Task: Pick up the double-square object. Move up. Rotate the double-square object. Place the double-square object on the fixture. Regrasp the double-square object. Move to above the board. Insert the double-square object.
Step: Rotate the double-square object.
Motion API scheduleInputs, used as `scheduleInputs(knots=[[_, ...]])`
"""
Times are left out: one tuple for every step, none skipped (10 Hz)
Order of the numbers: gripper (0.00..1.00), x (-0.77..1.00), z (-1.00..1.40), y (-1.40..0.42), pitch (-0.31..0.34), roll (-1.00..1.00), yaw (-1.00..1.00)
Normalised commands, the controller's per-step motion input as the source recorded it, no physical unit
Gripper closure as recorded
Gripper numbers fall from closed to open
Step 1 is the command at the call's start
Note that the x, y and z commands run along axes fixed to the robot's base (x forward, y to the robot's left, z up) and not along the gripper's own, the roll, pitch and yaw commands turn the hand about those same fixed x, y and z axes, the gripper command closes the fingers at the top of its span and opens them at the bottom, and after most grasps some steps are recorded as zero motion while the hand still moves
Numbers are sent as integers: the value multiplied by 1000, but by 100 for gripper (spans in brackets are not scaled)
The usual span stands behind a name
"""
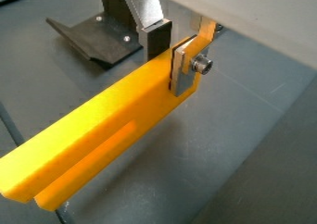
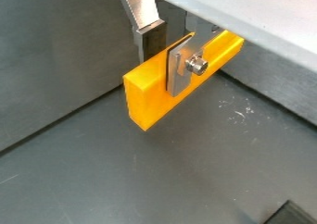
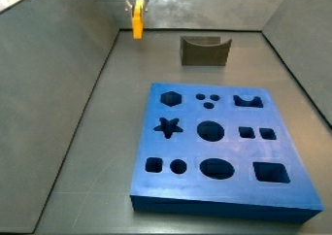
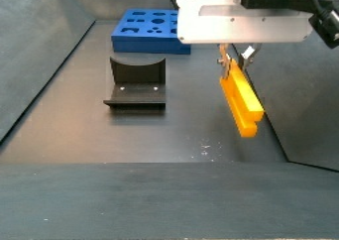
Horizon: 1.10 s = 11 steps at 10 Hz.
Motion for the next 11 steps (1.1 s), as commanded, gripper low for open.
scheduleInputs(knots=[[100,22,-1000,1,-27,-5,32],[100,28,-1000,-1,-32,-21,28],[100,34,-1000,-1,-35,-34,25],[100,41,-1000,1,-34,-51,19],[100,46,-971,3,-35,-64,18],[100,48,-887,5,-34,-75,16],[100,48,-810,5,-31,-87,16],[100,46,-717,8,-36,-99,16],[100,43,-647,12,-40,-109,13],[100,42,-604,13,-44,-114,13],[100,31,-558,5,-43,-123,13]])
